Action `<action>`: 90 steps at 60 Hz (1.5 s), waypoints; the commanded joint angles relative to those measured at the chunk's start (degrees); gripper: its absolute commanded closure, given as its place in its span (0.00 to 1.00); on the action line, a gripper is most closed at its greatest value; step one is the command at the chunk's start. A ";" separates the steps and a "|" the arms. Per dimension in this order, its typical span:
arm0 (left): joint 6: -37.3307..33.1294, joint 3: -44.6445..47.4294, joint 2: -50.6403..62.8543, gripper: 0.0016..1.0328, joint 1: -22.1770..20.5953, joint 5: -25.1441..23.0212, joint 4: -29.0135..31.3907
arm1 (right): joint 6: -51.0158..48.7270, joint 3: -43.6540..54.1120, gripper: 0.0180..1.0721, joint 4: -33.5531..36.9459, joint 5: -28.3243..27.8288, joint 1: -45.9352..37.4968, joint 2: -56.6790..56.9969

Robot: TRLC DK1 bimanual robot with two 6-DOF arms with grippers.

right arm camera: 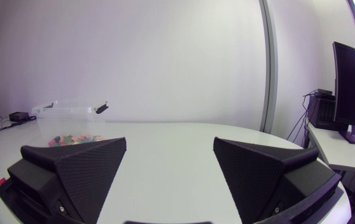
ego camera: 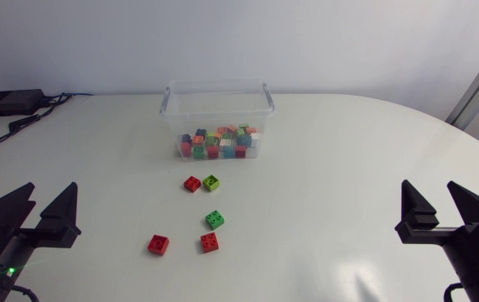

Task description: Place the duplo bricks in the container

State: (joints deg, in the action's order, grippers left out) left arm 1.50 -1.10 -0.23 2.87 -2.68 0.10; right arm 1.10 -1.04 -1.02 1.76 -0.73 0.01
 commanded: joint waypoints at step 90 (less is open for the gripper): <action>-0.27 -44.69 74.67 0.09 -21.16 0.48 37.87 | 3.99 -39.04 0.04 24.22 -4.22 16.99 -54.42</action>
State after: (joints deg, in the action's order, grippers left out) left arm 0.23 -44.34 72.16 -16.03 -2.07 36.77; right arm 4.49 -38.74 21.91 1.10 17.08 -51.70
